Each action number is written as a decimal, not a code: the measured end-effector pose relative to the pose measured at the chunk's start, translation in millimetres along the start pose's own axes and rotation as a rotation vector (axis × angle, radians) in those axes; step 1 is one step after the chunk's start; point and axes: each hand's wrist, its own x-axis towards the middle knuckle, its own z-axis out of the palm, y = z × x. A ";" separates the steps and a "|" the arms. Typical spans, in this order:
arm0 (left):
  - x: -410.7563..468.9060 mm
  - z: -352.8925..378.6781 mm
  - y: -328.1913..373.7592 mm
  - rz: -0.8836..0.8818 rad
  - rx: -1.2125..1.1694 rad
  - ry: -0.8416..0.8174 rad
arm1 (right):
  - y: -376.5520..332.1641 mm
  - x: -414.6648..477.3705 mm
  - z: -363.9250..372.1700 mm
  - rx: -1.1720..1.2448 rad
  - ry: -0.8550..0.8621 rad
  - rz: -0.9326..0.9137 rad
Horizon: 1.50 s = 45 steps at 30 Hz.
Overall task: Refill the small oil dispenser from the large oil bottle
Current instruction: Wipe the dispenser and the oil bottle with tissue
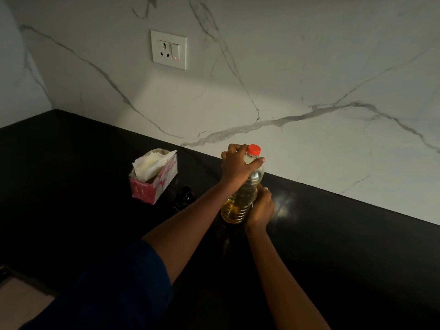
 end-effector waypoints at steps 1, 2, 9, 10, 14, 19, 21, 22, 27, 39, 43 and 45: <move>-0.9 -0.5 0.0 0.011 -0.003 0.018 | 0.7 4.9 -1.4 -0.030 -0.034 0.011; -2.0 -1.1 0.5 0.021 -0.019 0.039 | 2.3 8.7 -2.8 -0.058 -0.061 0.036; -8.3 -3.8 -0.1 0.085 -0.009 0.162 | 29.0 -2.0 -12.0 -0.182 0.077 0.230; -8.7 -3.6 -0.3 0.090 0.009 0.175 | 29.4 -5.3 -11.9 -0.169 0.119 0.234; -8.8 -8.9 1.3 0.083 0.001 0.216 | 21.1 -7.5 -7.7 -0.069 0.177 0.201; -9.7 -17.4 5.1 0.076 -0.068 0.205 | 21.6 8.2 -8.5 -0.076 0.002 0.186; -10.5 -18.0 5.8 0.081 -0.069 0.196 | 26.3 10.0 -9.2 -0.144 -0.058 0.224; -11.0 -18.1 5.4 0.086 -0.067 0.191 | 29.8 9.3 -10.0 -0.183 -0.068 0.245; -10.5 -20.1 2.8 0.109 -0.017 0.169 | 40.3 3.5 -13.8 -0.234 -0.029 0.352; -6.1 -17.6 10.9 0.026 -0.098 0.004 | 16.8 -4.6 -10.7 0.160 0.036 0.088; -7.8 -12.1 11.9 -0.016 -0.188 -0.050 | 41.3 -11.7 -19.7 0.103 0.073 0.226; -8.8 -8.5 13.2 -0.008 -0.173 -0.053 | 42.5 -4.9 -19.1 0.017 0.065 0.260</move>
